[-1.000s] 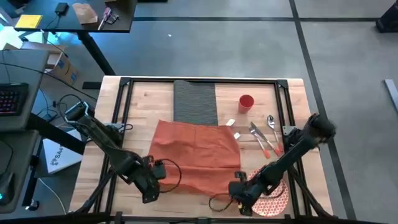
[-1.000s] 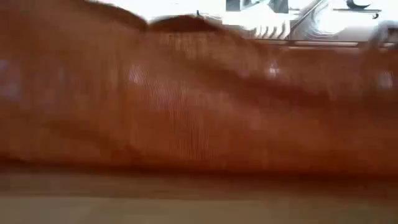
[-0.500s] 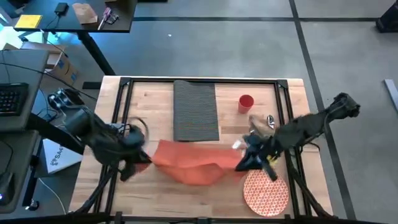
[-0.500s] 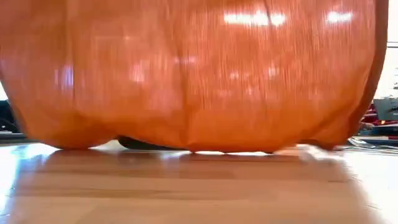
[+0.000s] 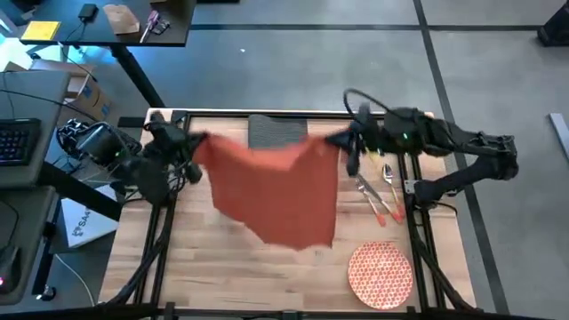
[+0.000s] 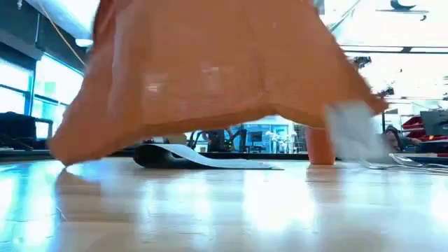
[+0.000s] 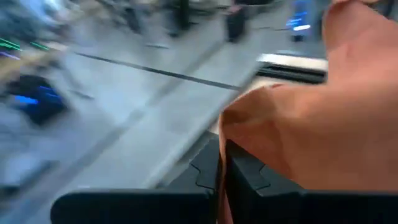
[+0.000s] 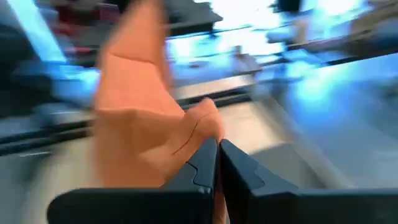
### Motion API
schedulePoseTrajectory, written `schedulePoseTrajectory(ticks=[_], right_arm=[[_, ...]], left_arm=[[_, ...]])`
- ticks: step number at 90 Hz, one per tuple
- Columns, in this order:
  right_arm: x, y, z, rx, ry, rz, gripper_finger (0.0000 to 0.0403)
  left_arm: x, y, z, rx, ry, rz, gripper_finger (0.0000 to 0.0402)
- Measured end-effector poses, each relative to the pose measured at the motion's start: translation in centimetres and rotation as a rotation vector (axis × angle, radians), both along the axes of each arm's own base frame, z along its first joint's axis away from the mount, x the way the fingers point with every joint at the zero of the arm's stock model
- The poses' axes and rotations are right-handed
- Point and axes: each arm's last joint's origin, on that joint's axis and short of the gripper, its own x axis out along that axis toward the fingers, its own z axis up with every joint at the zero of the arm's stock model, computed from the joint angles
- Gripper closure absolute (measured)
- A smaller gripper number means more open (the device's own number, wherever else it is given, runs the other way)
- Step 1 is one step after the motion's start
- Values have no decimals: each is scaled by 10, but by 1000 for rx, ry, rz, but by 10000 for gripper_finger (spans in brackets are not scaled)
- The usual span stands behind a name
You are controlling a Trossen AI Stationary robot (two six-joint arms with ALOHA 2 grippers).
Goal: Set table place
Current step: Move the orange napkin to the center of the table
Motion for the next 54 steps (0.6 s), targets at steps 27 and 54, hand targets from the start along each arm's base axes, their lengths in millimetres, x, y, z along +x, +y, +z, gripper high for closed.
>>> schedulePoseTrajectory(ticks=[27,54], right_arm=[[-12,12,27,-92,-48,78,403],[-2,68,-53,179,333,364,403]], left_arm=[[11,7,33,79,72,-164,402],[43,-21,-10,-230,463,-393,402]])
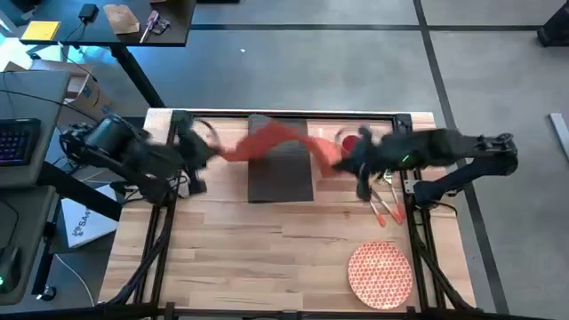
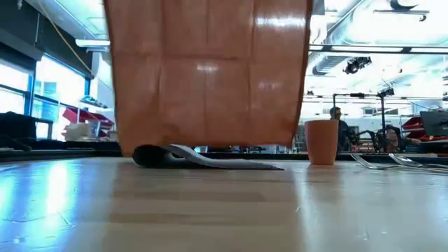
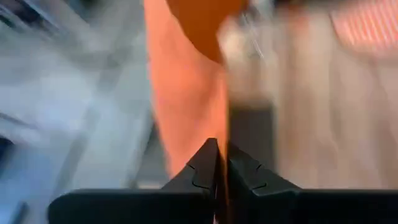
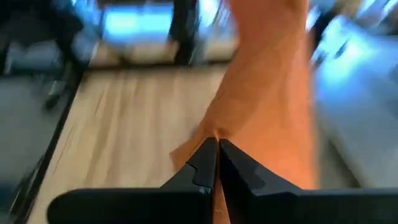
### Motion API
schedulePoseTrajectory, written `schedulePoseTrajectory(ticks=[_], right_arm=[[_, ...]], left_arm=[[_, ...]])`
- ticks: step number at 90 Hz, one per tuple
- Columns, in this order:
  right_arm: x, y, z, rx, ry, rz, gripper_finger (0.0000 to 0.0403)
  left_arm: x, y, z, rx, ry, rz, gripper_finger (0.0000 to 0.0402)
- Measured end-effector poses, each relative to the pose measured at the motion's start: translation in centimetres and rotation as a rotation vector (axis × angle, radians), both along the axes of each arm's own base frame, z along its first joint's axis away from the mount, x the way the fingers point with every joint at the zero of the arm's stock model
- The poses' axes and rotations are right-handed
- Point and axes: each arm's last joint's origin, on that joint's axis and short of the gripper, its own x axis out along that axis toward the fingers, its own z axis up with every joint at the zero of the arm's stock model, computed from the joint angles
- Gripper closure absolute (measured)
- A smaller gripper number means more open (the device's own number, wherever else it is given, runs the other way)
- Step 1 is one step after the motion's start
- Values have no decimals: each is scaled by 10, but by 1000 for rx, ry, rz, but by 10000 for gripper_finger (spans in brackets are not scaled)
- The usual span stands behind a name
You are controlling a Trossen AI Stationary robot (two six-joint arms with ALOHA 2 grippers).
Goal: Set table place
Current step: Move the orange napkin to the center of the table
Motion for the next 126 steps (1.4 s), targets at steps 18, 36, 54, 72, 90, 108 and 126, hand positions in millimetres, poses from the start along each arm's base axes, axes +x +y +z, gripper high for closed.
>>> schedulePoseTrajectory(ticks=[18,36,54,72,90,108,126], right_arm=[[5,37,-102,137,118,166,403],[-8,56,-183,283,190,149,403],[-10,75,-227,323,343,228,403],[-11,89,-253,335,468,188,394],[-8,101,-250,364,467,189,342],[9,113,-224,396,364,219,282],[31,125,-234,405,285,187,276]], left_arm=[[41,-46,-67,-235,278,-147,402],[53,-89,-159,-314,512,-132,402],[48,-121,-220,-420,624,-149,402],[48,-142,-239,-465,614,-158,402],[45,-152,-235,-532,567,-132,392],[35,-158,-211,-631,498,-243,346],[19,-153,-194,-620,484,-233,322]])
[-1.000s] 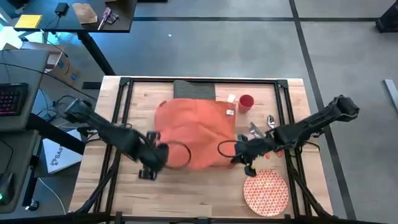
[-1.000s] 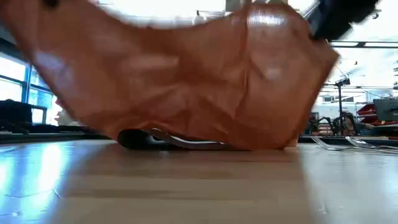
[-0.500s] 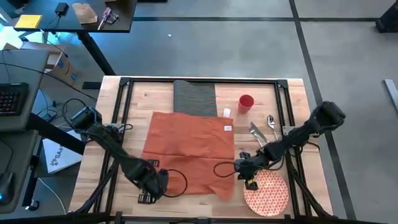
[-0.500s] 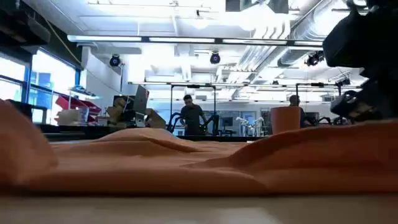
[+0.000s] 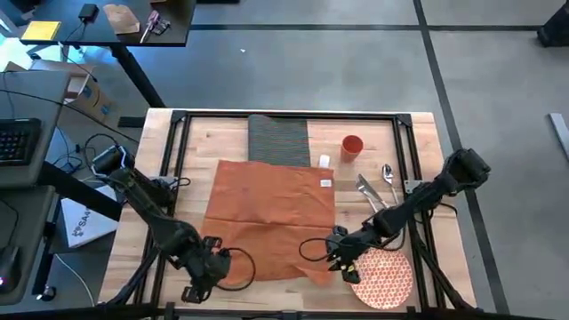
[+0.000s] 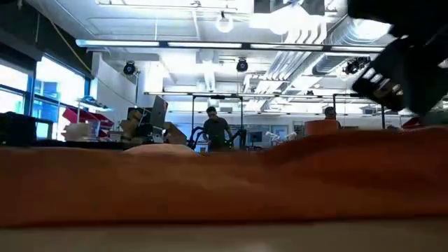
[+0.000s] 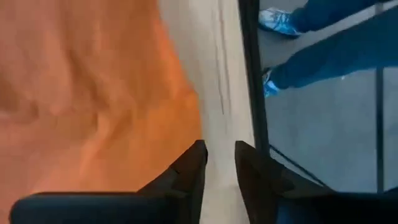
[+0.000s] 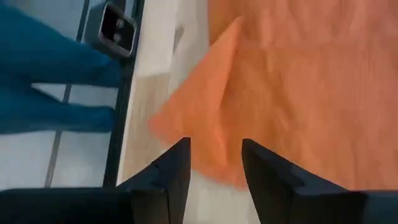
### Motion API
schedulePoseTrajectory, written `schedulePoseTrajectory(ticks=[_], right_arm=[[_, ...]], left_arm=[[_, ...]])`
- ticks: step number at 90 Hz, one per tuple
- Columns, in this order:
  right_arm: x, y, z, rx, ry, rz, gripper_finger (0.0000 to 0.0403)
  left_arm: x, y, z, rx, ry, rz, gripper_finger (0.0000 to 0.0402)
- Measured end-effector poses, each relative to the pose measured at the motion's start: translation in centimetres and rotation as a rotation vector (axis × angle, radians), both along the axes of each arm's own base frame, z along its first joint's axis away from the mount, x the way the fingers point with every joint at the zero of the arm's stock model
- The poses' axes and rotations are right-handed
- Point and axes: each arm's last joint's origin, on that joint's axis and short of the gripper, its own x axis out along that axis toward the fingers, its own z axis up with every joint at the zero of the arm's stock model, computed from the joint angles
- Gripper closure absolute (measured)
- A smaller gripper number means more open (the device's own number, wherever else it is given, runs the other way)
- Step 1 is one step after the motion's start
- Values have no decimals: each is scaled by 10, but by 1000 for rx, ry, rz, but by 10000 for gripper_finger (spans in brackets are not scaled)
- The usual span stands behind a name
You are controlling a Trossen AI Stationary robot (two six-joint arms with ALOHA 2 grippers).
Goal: Set table place
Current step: Move the orange napkin to the center of the table, then fold the orange napkin
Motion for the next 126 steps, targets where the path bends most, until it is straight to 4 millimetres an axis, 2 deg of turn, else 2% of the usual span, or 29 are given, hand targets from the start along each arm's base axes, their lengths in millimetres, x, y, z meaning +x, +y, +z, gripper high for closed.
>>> schedulePoseTrajectory(ticks=[10,19,26,34,41,52,65,76,87,95,110,126], right_arm=[[14,11,-22,43,9,-24,287],[18,23,-42,54,76,50,300],[18,33,-46,67,101,131,310],[18,39,-44,63,134,148,319],[19,40,-32,52,149,147,324],[22,36,1,11,143,110,324],[18,23,32,-129,172,40,324],[15,5,60,-153,171,-81,324],[10,-16,80,-142,137,-272,324],[9,-28,96,-127,61,-421,324],[12,-42,112,-92,-49,-594,324],[20,-52,115,-29,-85,-663,324]], left_arm=[[-4,7,4,38,16,149,324],[-4,9,6,43,-1,226,329],[-4,11,6,45,9,309,332],[0,19,5,52,45,463,334],[6,32,8,56,67,594,334],[16,68,15,87,98,772,334],[24,126,21,198,155,875,334],[29,183,20,238,197,925,334],[25,234,2,218,267,929,330],[18,263,-15,197,295,911,315],[5,301,-39,209,266,832,270],[-6,328,-59,232,186,779,238]])
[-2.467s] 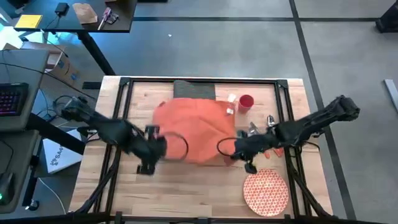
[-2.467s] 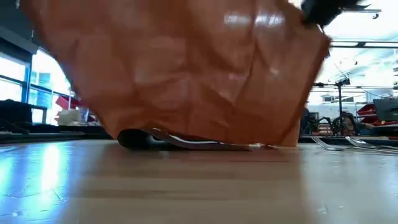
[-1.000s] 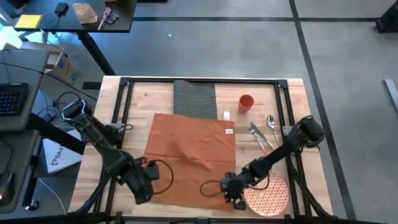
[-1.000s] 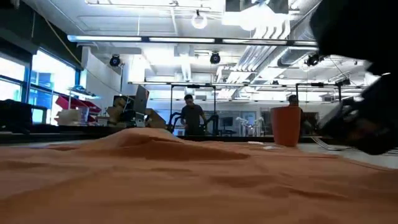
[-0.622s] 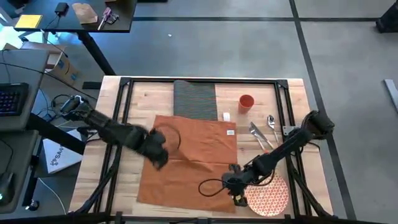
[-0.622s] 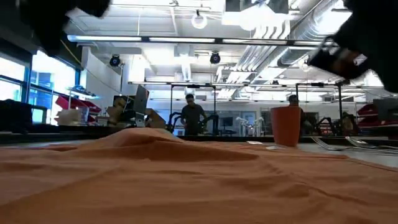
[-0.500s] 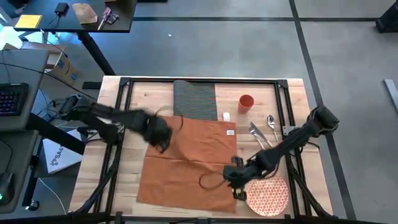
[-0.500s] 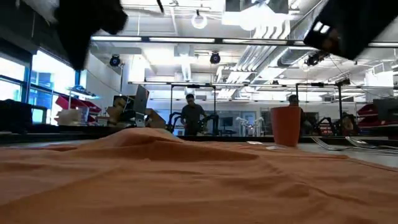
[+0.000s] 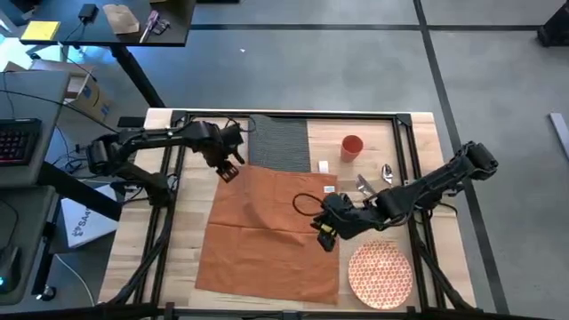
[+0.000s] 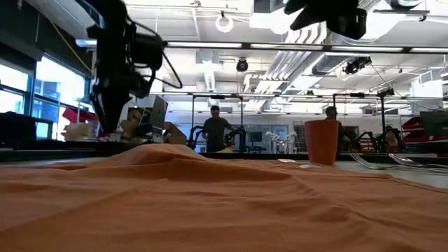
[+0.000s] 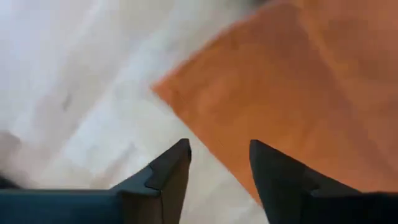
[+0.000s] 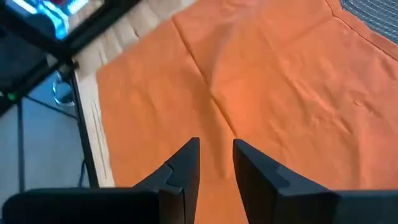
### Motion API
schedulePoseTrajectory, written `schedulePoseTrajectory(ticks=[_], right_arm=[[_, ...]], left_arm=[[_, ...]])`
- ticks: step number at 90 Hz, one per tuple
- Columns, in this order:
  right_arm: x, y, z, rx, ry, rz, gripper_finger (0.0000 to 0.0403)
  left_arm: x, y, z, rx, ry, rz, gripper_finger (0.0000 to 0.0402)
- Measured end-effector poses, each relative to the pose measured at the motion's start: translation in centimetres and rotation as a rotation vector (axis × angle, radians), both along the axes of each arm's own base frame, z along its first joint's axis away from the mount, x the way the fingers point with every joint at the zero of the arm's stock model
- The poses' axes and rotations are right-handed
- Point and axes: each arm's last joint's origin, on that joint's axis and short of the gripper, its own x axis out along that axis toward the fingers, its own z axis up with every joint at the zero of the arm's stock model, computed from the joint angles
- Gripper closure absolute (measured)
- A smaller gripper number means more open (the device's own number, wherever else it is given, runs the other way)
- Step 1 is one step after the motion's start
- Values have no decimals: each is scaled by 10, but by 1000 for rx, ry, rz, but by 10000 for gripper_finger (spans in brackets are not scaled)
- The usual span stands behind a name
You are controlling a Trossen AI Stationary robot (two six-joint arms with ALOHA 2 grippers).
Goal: Set table place
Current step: Fold the orange napkin
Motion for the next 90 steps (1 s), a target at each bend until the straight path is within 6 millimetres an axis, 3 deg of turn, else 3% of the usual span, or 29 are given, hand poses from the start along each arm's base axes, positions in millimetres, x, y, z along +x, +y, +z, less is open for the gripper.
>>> schedulePoseTrajectory(ticks=[19,33,51,70,90], right_arm=[[6,-13,1,41,-8,-67,324],[10,-23,1,108,-11,-121,324],[14,-31,2,128,-24,-134,324],[12,-50,-5,144,82,-206,324],[9,-98,-13,194,255,-219,324]], left_arm=[[-3,15,-25,57,-57,-90,249],[-5,18,-48,2,0,-143,264],[-2,20,-60,-37,46,-217,284],[-1,20,-51,-53,75,-322,386],[0,7,-6,-8,24,-372,399]])
